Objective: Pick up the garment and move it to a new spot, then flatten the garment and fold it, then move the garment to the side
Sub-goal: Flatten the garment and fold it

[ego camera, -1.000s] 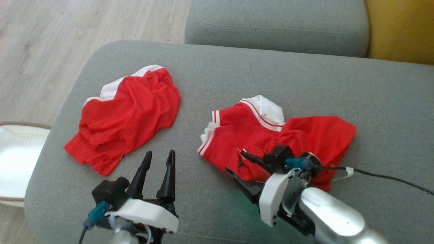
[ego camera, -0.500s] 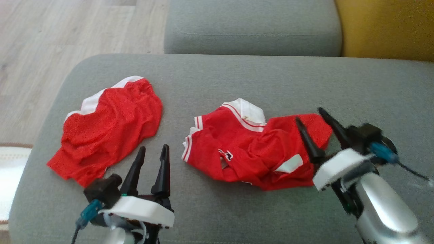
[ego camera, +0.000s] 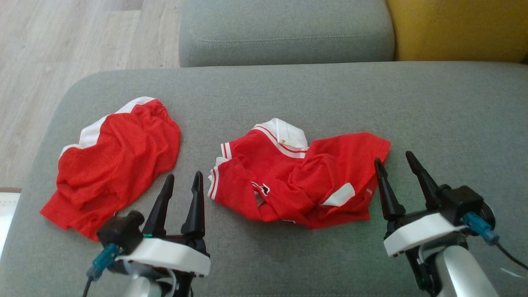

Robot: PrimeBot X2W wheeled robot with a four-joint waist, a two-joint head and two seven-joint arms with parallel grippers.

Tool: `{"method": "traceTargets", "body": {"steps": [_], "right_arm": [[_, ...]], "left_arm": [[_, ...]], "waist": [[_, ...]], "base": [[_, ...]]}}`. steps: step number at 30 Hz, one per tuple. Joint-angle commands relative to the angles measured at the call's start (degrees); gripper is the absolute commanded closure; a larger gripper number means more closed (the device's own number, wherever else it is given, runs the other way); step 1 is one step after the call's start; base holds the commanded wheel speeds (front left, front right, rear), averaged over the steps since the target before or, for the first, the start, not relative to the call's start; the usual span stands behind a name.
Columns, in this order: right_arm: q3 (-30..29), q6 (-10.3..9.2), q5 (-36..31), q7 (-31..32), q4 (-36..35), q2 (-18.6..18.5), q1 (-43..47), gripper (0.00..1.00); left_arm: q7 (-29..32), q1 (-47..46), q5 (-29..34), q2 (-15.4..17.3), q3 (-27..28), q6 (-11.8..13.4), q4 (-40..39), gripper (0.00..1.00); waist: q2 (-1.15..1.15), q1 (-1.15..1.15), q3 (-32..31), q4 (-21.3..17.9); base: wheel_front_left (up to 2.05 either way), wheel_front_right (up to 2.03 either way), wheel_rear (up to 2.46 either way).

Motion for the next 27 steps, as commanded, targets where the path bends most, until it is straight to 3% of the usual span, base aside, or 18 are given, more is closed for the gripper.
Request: {"method": "traceTargets", "body": {"steps": [1, 10, 21, 27], "right_arm": [[0.88, -0.04, -0.50, 0.16, -2.34, 0.49, -1.67, 0.00], [7.76, -0.04, -2.57, 6.45, -0.61, -0.65, -8.97, 0.00], [16.60, -0.04, -0.01, 14.11, 17.03, -5.91, -23.90, 0.00], [19.19, -0.04, 2.48, 14.06, 24.09, -7.61, -29.57, 0.00]], "left_arm": [[-0.70, -1.36, 0.21, 0.15, 2.31, 0.07, -2.07, 0.00], [-0.70, -3.25, 0.20, 0.15, 0.47, -0.48, -1.65, 0.00], [-0.70, -6.21, -1.09, 0.15, -1.98, -0.49, -0.56, 0.00], [-0.70, -7.00, -1.47, 0.15, -2.40, -0.43, -0.65, 0.00]], "waist": [[0.00, 0.00, 0.16, 0.07], [0.00, 0.00, 4.43, 3.41], [0.00, 0.00, 9.41, 10.86], [0.00, 0.00, 11.55, 13.00]], "base": [[0.00, 0.00, 0.00], [0.00, 0.00, 0.00], [0.00, 0.00, 0.00], [0.00, 0.00, 0.00]]}}
